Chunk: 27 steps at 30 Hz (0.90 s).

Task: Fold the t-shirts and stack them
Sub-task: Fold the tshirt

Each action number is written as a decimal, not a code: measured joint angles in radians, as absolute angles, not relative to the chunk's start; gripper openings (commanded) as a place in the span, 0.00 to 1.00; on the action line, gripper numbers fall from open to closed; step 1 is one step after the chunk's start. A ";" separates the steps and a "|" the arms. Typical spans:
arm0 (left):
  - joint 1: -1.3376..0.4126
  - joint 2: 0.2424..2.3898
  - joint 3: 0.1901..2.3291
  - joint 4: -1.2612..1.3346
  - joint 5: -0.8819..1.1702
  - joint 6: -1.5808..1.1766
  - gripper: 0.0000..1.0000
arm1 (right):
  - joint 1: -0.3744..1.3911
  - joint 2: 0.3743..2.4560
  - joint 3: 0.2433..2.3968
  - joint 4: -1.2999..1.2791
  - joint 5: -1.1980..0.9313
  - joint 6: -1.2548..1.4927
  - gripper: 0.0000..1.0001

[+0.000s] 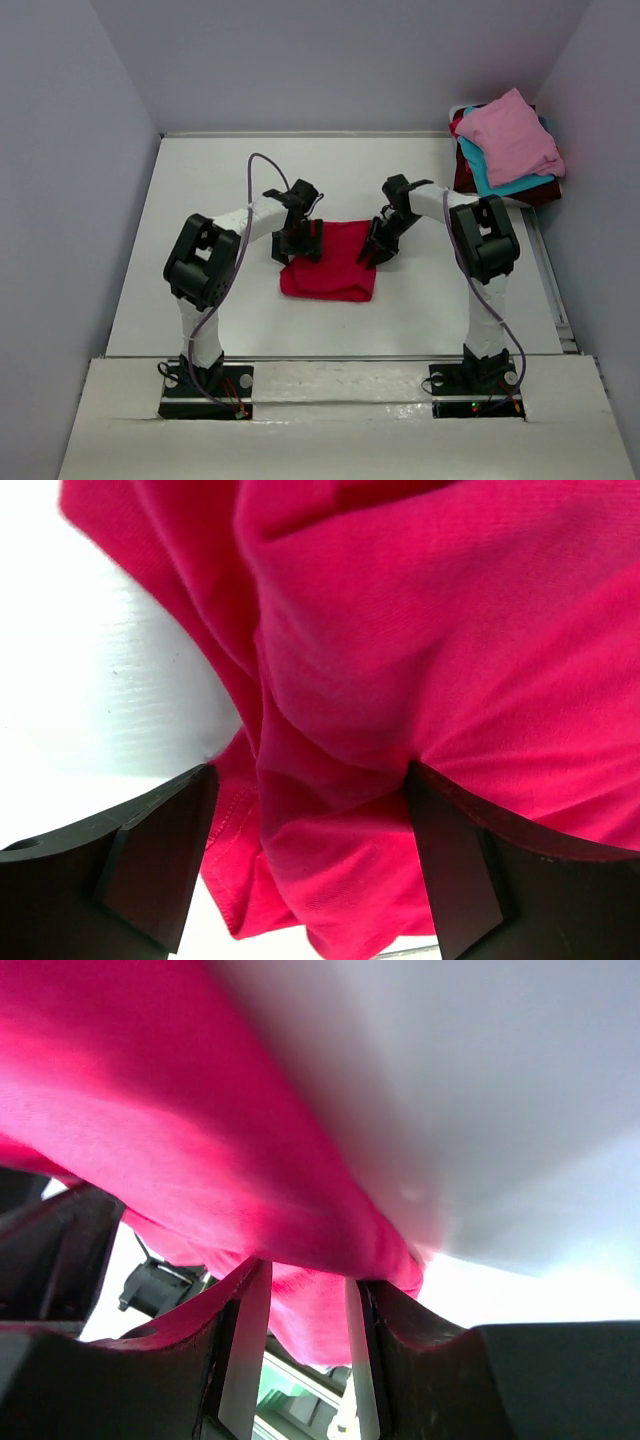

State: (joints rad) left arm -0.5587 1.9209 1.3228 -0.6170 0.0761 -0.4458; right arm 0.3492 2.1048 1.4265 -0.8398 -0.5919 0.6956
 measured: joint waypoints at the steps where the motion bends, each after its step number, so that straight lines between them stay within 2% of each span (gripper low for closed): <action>1: -0.557 1.919 1.320 -0.617 0.081 -0.446 0.88 | 0.344 2.118 1.449 -0.859 -0.583 0.688 0.41; 11: -0.550 1.898 1.291 -0.612 0.132 -0.453 0.88 | 0.336 2.234 1.702 -0.989 -0.500 0.622 0.41; 20: -0.548 1.898 1.308 -0.636 0.140 -0.453 0.89 | 0.322 2.213 1.735 -1.025 -0.472 0.536 0.42; 27: -0.548 1.895 1.319 -0.641 0.155 -0.475 0.89 | 0.320 2.115 1.736 -1.067 -0.488 0.479 0.42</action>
